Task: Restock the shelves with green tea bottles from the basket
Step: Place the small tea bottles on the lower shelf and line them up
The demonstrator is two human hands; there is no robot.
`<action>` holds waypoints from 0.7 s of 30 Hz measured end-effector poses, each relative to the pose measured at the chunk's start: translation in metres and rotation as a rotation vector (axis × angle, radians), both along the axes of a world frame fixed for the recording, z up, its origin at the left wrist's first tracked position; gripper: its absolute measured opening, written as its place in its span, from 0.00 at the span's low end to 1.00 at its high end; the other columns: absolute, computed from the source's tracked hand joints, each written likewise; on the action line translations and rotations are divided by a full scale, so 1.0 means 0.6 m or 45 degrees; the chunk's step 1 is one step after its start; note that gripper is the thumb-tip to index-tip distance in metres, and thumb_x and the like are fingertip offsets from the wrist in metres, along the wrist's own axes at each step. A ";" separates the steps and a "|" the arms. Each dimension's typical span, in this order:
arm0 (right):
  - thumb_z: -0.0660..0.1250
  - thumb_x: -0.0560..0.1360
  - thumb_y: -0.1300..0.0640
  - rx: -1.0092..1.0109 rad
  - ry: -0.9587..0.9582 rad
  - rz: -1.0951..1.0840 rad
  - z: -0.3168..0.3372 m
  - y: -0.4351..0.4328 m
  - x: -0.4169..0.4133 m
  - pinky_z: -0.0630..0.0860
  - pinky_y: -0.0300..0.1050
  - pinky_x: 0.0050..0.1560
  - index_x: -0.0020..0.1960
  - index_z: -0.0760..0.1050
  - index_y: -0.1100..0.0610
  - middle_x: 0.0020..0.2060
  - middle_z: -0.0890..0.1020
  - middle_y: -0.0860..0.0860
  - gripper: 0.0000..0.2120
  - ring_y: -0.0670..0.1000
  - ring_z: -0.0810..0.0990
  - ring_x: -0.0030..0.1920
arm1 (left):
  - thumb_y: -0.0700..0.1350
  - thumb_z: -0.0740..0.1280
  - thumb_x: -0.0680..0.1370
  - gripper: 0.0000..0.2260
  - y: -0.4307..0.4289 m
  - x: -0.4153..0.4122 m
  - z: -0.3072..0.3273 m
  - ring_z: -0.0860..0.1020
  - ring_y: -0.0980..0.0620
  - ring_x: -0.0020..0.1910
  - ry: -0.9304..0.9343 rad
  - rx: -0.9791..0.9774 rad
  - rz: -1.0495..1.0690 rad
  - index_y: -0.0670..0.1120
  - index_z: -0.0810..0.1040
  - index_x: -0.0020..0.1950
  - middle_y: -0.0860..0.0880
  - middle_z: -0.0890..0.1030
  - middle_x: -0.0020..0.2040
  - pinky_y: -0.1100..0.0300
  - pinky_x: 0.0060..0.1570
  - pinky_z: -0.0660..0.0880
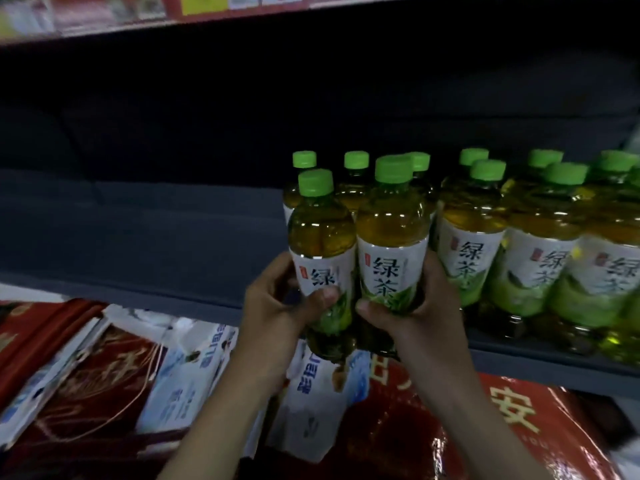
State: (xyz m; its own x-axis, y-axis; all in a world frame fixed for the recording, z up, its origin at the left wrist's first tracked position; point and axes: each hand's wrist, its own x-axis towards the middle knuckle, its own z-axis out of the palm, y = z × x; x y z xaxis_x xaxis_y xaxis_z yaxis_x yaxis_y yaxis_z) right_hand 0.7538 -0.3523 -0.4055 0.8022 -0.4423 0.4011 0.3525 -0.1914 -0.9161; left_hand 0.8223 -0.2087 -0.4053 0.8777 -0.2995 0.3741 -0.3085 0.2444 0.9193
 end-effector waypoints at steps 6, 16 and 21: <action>0.76 0.65 0.72 0.002 0.043 -0.098 -0.021 -0.011 0.005 0.74 0.23 0.44 0.63 0.71 0.42 0.54 0.79 0.34 0.36 0.29 0.77 0.52 | 0.38 0.74 0.68 0.24 -0.024 0.007 -0.014 0.81 0.56 0.56 -0.043 0.013 -0.027 0.45 0.78 0.63 0.54 0.84 0.55 0.63 0.47 0.79; 0.77 0.67 0.66 -0.246 0.053 -0.311 -0.036 -0.026 0.026 0.73 0.23 0.46 0.63 0.63 0.46 0.49 0.73 0.23 0.34 0.27 0.74 0.54 | 0.37 0.72 0.73 0.21 -0.058 0.017 -0.033 0.79 0.57 0.58 -0.088 -0.005 0.167 0.50 0.73 0.62 0.57 0.82 0.55 0.62 0.52 0.78; 0.76 0.70 0.57 -0.502 0.115 -0.509 -0.041 -0.015 0.020 0.69 0.40 0.65 0.75 0.59 0.46 0.65 0.70 0.45 0.40 0.45 0.67 0.68 | 0.44 0.70 0.76 0.30 -0.053 0.012 -0.051 0.73 0.60 0.62 -0.229 0.359 0.255 0.59 0.64 0.75 0.55 0.75 0.61 0.53 0.62 0.75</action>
State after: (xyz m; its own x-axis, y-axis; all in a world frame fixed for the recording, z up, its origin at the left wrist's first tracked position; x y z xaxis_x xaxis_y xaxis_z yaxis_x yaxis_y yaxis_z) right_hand 0.7659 -0.3612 -0.4303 0.6420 -0.5493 0.5348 0.1058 -0.6274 -0.7715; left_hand 0.8295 -0.2404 -0.4361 0.8570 -0.2422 0.4548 -0.4868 -0.0916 0.8687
